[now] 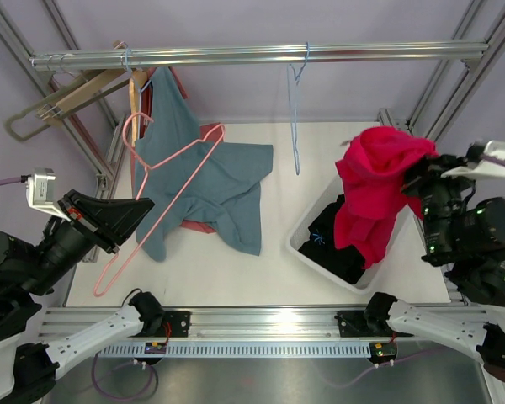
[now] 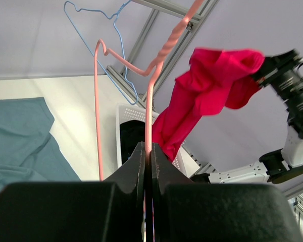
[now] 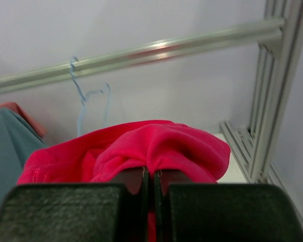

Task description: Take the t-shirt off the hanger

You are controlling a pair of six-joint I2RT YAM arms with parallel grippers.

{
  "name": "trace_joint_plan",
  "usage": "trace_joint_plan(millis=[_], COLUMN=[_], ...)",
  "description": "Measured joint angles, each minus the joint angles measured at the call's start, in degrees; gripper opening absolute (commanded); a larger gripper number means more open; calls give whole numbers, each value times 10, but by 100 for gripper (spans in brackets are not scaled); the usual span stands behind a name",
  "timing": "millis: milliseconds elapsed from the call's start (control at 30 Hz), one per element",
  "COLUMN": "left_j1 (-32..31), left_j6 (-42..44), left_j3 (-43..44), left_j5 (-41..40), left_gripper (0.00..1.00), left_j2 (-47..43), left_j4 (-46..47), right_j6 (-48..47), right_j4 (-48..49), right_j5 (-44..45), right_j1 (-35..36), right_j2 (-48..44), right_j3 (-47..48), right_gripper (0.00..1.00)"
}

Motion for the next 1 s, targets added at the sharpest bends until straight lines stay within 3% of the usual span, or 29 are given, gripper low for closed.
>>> trace_joint_plan(millis=[200, 500, 600, 633, 667, 733, 867, 1000], left_j1=[0, 0, 0, 0, 0, 0, 0, 0], left_j6=[0, 1, 8, 12, 16, 26, 38, 44], left_j3=[-12, -42, -42, -42, -42, -44, -58, -70], left_j5=[0, -1, -7, -11, -18, -33, -53, -66], left_gripper=[0, 0, 0, 0, 0, 0, 0, 0], left_j2=[0, 10, 27, 32, 37, 46, 57, 63], left_j4=[10, 35, 40, 41, 43, 47, 54, 56], right_j6=[193, 695, 783, 800, 812, 809, 751, 665], right_j4=[-59, -251, -265, -269, -275, -303, -339, -344], right_j5=[54, -16, -36, -37, -38, -39, -42, -69], right_j1=[-4, -4, -4, -4, -4, -3, -3, -3], right_j2=[-102, -9, 0, 1, -1, -13, -97, -206], right_j3=[-273, -520, -545, -545, -541, -514, -426, -351], right_gripper=[0, 1, 13, 37, 55, 74, 84, 85])
